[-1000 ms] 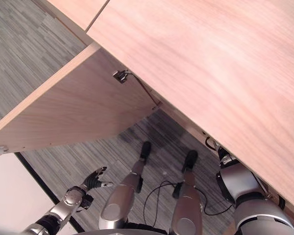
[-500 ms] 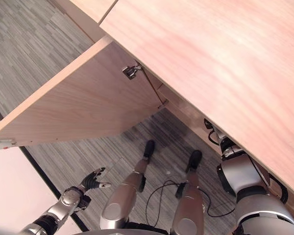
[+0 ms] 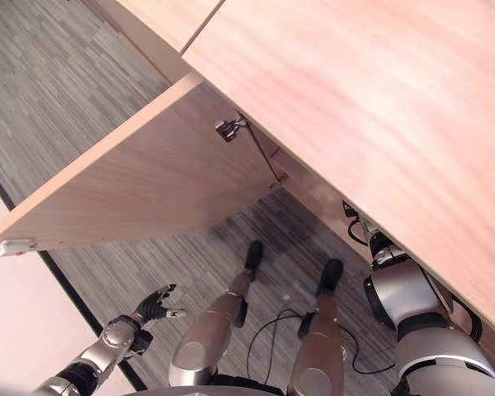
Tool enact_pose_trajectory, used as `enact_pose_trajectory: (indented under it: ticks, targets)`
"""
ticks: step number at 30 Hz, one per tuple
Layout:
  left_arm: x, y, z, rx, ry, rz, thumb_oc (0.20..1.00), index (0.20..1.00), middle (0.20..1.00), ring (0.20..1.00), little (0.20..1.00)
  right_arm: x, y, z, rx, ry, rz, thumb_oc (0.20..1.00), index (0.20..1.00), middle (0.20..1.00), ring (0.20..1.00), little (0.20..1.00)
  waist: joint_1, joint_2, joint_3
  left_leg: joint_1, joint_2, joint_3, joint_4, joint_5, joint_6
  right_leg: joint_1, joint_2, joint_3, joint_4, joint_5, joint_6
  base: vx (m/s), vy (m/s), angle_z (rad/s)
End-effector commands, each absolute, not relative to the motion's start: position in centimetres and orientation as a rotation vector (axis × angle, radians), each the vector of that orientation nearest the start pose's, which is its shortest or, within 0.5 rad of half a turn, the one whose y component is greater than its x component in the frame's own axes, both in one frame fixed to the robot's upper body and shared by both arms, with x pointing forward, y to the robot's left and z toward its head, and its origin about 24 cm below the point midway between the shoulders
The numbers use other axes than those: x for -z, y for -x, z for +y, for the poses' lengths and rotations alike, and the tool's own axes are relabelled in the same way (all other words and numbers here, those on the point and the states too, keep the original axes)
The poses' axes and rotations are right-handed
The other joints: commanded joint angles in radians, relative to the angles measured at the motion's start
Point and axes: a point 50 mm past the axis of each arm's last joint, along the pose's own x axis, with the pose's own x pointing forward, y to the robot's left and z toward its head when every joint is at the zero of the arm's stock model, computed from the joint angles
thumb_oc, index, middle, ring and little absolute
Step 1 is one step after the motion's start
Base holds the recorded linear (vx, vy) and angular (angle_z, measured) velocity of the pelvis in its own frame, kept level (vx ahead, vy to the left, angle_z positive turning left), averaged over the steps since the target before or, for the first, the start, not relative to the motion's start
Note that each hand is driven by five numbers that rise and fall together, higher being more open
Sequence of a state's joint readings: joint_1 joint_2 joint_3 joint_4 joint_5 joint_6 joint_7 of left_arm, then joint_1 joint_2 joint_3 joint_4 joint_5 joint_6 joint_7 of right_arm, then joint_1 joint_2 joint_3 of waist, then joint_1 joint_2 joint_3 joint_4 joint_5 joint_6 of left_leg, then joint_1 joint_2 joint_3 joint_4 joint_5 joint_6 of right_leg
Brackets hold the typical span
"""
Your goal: Put the empty folder in the office cabinet
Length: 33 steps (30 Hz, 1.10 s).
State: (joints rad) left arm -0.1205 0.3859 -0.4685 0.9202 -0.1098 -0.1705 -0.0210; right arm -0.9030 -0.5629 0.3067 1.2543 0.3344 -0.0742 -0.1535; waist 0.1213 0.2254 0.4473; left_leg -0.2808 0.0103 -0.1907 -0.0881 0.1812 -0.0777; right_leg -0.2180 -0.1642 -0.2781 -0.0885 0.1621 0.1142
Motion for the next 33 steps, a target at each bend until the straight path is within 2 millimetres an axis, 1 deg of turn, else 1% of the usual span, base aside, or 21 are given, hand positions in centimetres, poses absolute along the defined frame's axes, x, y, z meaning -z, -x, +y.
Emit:
enact_pose_trajectory:
  ticks: [1, 2, 5, 6, 7, 11, 12, 13, 18, 19, 20, 21, 22, 23, 24, 26, 28, 29, 33]
  targets:
    - [12.6, -16.6, 22.6, 0.277, -0.514, 0.844, 1.000, 1.000, 1.000, 1.000, 1.000, -13.4, -37.2, -31.9, 0.476, 0.325, 0.100, 1.000, 1.000, 1.000, 1.000, 1.000, 0.007, -0.105, -0.155, 0.048, 0.008, 0.063, 0.018, -0.118, -0.015, 0.049, -0.051, 0.070, 0.088, -0.134, 0.065, 0.09, 0.043, -0.16]
    - [12.7, -16.3, 22.7, 0.271, -0.511, 0.854, 1.000, 1.000, 1.000, 1.000, 1.000, -12.4, -37.1, -31.4, 0.451, 0.313, 0.112, 1.000, 1.000, 1.000, 1.000, 1.000, 0.005, -0.112, -0.162, 0.056, 0.008, 0.066, 0.019, -0.123, -0.012, 0.057, -0.053, 0.074, 0.084, -0.132, 0.065, 0.10, 0.042, -0.19]
    - [13.1, -15.5, 23.1, 0.254, -0.508, 0.893, 1.000, 1.000, 1.000, 1.000, 1.000, -8.0, -36.1, -29.5, 0.361, 0.290, 0.196, 1.000, 1.000, 1.000, 1.000, 1.000, -0.010, -0.135, -0.185, 0.088, 0.006, 0.078, 0.020, -0.139, -0.002, 0.085, -0.056, 0.080, 0.079, -0.129, 0.070, 0.08, 0.043, -0.18]
    - [13.1, -15.4, 23.2, 0.254, -0.509, 0.895, 1.000, 1.000, 1.000, 1.000, 1.000, -7.9, -36.0, -29.5, 0.361, 0.290, 0.198, 1.000, 1.000, 1.000, 1.000, 1.000, -0.010, -0.136, -0.186, 0.089, 0.005, 0.079, 0.020, -0.140, -0.002, 0.087, -0.057, 0.080, 0.078, -0.129, 0.070, 0.11, 0.063, -0.24]
    - [13.3, -14.9, 23.5, 0.231, -0.502, 0.919, 1.000, 1.000, 1.000, 1.000, 1.000, -4.8, -34.9, -27.9, 0.302, 0.262, 0.259, 1.000, 1.000, 1.000, 1.000, 1.000, -0.023, -0.151, -0.204, 0.112, 0.004, 0.087, 0.021, -0.152, 0.005, 0.104, -0.061, 0.087, 0.074, -0.125, 0.073, 0.10, 0.053, -0.21]
    - [13.7, -13.8, 24.3, 0.192, -0.491, 0.965, 1.000, 1.000, 1.000, 1.000, 1.000, 0.1, -32.1, -25.9, 0.219, 0.230, 0.367, 1.000, 1.000, 1.000, 1.000, 1.000, -0.043, -0.173, -0.242, 0.153, 0.005, 0.105, 0.021, -0.170, 0.014, 0.135, -0.065, 0.095, 0.068, -0.119, 0.077, 0.11, 0.047, -0.16]
    - [13.7, -13.8, 24.3, 0.192, -0.492, 0.966, 1.000, 1.000, 1.000, 1.000, 1.000, 0.1, -32.0, -25.9, 0.219, 0.229, 0.369, 1.000, 1.000, 1.000, 1.000, 1.000, -0.043, -0.173, -0.243, 0.154, 0.005, 0.105, 0.021, -0.170, 0.014, 0.136, -0.066, 0.096, 0.068, -0.119, 0.077, 0.10, 0.030, -0.20]
    - [13.8, -13.2, 24.8, 0.176, -0.499, 0.989, 1.000, 1.000, 1.000, 1.000, 1.000, 1.9, -30.7, -25.0, 0.171, 0.239, 0.410, 1.000, 1.000, 1.000, 1.000, 1.000, -0.051, -0.183, -0.261, 0.174, 0.004, 0.114, 0.020, -0.178, 0.018, 0.150, -0.068, 0.097, 0.067, -0.117, 0.081, 0.09, 0.047, -0.20]
    - [14.2, -11.5, 26.0, 0.134, -0.503, 1.050, 1.000, 1.000, 1.000, 1.000, 1.000, 5.7, -26.9, -23.5, 0.105, 0.207, 0.515, 1.000, 1.000, 1.000, 1.000, 1.000, -0.071, -0.200, -0.306, 0.221, 0.002, 0.133, 0.016, -0.197, 0.023, 0.181, -0.074, 0.106, 0.063, -0.108, 0.087, 0.08, 0.045, -0.09]
    - [14.2, -11.5, 26.0, 0.135, -0.504, 1.051, 1.000, 1.000, 1.000, 1.000, 1.000, 5.7, -26.9, -23.5, 0.104, 0.207, 0.516, 1.000, 1.000, 1.000, 1.000, 1.000, -0.071, -0.200, -0.307, 0.222, 0.002, 0.133, 0.016, -0.197, 0.023, 0.182, -0.074, 0.106, 0.062, -0.108, 0.087, 0.07, 0.033, -0.15]
    - [14.3, -11.1, 26.3, 0.123, -0.507, 1.070, 1.000, 1.000, 1.000, 1.000, 1.000, 7.3, -25.1, -23.3, 0.088, 0.200, 0.577, 1.000, 1.000, 1.000, 1.000, 1.000, -0.078, -0.206, -0.320, 0.236, 0.001, 0.137, 0.016, -0.204, 0.025, 0.191, -0.076, 0.107, 0.064, -0.107, 0.090, 0.08, 0.029, -0.11]
    - [14.3, -10.9, 26.5, 0.119, -0.511, 1.076, 1.000, 1.000, 1.000, 1.000, 1.000, 7.9, -24.3, -23.3, 0.088, 0.198, 0.605, 1.000, 1.000, 1.000, 1.000, 1.000, -0.080, -0.208, -0.327, 0.243, 0.000, 0.139, 0.015, -0.206, 0.026, 0.198, -0.077, 0.108, 0.065, -0.106, 0.091, 0.08, 0.029, -0.16]
    - [14.3, -10.9, 26.5, 0.119, -0.511, 1.076, 1.000, 1.000, 1.000, 1.000, 1.000, 7.9, -24.3, -23.3, 0.088, 0.197, 0.606, 1.000, 1.000, 1.000, 1.000, 1.000, -0.080, -0.209, -0.327, 0.244, 0.000, 0.139, 0.015, -0.206, 0.026, 0.199, -0.077, 0.108, 0.065, -0.106, 0.091, 0.06, 0.034, -0.12]
    - [14.3, -10.7, 26.7, 0.107, -0.513, 1.088, 1.000, 1.000, 1.000, 1.000, 1.000, 9.0, -23.0, -23.0, 0.083, 0.189, 0.659, 1.000, 1.000, 1.000, 1.000, 1.000, -0.084, -0.213, -0.340, 0.257, -0.001, 0.140, 0.015, -0.211, 0.027, 0.205, -0.077, 0.111, 0.069, -0.105, 0.093, 0.05, 0.042, -0.14]
    - [14.3, -10.6, 26.8, 0.103, -0.514, 1.096, 1.000, 1.000, 1.000, 1.000, 1.000, 9.7, -22.2, -22.9, 0.079, 0.185, 0.695, 1.000, 1.000, 1.000, 1.000, 1.000, -0.087, -0.215, -0.346, 0.265, -0.002, 0.143, 0.015, -0.213, 0.029, 0.210, -0.077, 0.113, 0.072, -0.106, 0.094, 0.08, 0.070, -0.07]
    - [14.5, -10.4, 26.8, 0.090, -0.521, 1.119, 1.000, 1.000, 1.000, 1.000, 1.000, 12.2, -18.8, -22.5, 0.059, 0.205, 0.848, 1.000, 1.000, 1.000, 1.000, 1.000, -0.096, -0.224, -0.365, 0.293, -0.004, 0.151, 0.014, -0.222, 0.033, 0.226, -0.080, 0.118, 0.081, -0.103, 0.096, 0.07, 0.069, -0.10]
    - [14.7, -10.3, 26.5, 0.084, -0.513, 1.137, 1.000, 1.000, 1.000, 1.000, 1.000, 14.3, -15.2, -22.4, 0.020, 0.271, 1.009, 1.000, 1.000, 1.000, 1.000, 1.000, -0.105, -0.227, -0.385, 0.318, -0.007, 0.153, 0.013, -0.230, 0.037, 0.241, -0.085, 0.114, 0.089, -0.104, 0.099, 0.06, 0.080, -0.10]
    - [14.8, -10.3, 26.3, 0.086, -0.505, 1.139, 1.000, 1.000, 1.000, 1.000, 1.000, 14.6, -14.3, -22.5, 0.017, 0.279, 1.042, 1.000, 1.000, 1.000, 1.000, 1.000, -0.108, -0.228, -0.388, 0.323, -0.008, 0.154, 0.012, -0.232, 0.038, 0.242, -0.085, 0.114, 0.092, -0.105, 0.099, 0.02, 0.059, -0.09]
    - [15.0, -10.2, 25.7, 0.095, -0.489, 1.142, 1.000, 1.000, 1.000, 1.000, 1.000, 15.5, -11.9, -22.7, 0.016, 0.291, 1.130, 1.000, 1.000, 1.000, 1.000, 1.000, -0.122, -0.231, -0.393, 0.340, -0.009, 0.167, 0.014, -0.238, 0.041, 0.249, -0.087, 0.120, 0.102, -0.103, 0.100, 0.01, 0.028, -0.07]
